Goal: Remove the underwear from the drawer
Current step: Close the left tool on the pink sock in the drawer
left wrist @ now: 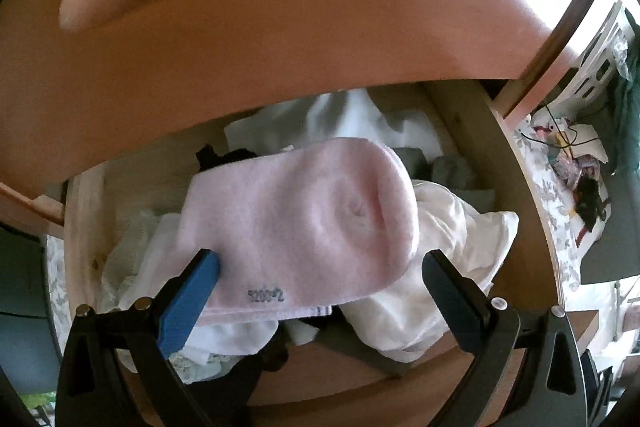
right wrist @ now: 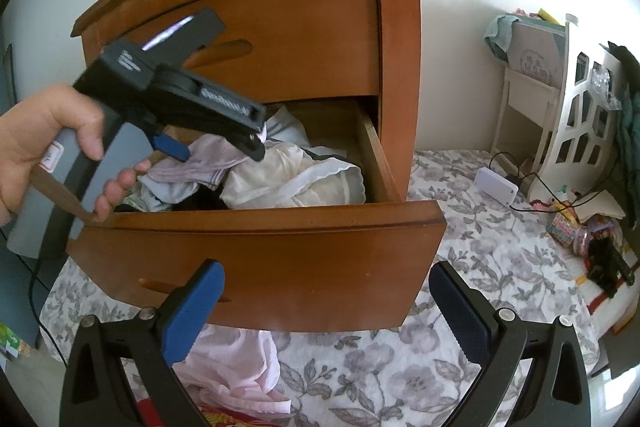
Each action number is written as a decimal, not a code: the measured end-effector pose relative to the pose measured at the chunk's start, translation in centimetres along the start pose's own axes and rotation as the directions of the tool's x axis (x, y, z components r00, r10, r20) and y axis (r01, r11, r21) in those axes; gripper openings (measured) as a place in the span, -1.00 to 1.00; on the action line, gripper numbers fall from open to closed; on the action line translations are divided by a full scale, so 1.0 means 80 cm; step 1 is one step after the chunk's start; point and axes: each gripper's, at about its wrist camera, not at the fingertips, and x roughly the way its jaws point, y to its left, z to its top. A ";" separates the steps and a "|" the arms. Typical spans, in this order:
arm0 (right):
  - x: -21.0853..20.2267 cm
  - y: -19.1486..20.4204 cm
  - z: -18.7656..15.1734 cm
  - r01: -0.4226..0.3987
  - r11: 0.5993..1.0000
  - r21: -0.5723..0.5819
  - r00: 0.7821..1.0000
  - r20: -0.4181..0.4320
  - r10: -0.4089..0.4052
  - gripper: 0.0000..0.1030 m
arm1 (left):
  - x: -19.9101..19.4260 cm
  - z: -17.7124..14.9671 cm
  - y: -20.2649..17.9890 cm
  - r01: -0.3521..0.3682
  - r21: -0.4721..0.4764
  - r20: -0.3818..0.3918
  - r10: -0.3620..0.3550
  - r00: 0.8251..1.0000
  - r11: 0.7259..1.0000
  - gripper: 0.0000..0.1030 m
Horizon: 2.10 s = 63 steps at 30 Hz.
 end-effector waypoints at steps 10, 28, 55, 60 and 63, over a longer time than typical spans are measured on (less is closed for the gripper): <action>0.002 -0.003 -0.001 -0.001 1.000 0.010 1.000 -0.002 0.001 1.00 | -0.020 -0.009 0.055 0.023 -0.129 0.034 -0.018 0.999 0.991 0.51; 0.003 -0.003 -0.001 0.001 1.000 0.009 1.000 -0.002 -0.001 1.00 | -0.020 -0.029 0.056 -0.060 -0.068 0.023 0.062 0.998 0.996 0.13; 0.004 -0.003 -0.001 -0.001 1.000 0.008 1.000 -0.006 0.001 1.00 | -0.034 -0.008 0.002 -0.035 -0.043 0.133 0.041 0.990 0.998 -0.70; 0.004 -0.003 -0.001 0.000 1.000 0.008 1.000 -0.006 0.000 1.00 | -0.064 -0.023 0.032 0.027 -0.105 0.210 -0.004 0.978 0.994 -0.74; 0.005 -0.003 -0.001 0.002 1.000 0.006 1.000 -0.007 -0.002 1.00 | -0.077 -0.033 0.043 0.069 -0.132 0.246 -0.035 0.969 0.989 -0.75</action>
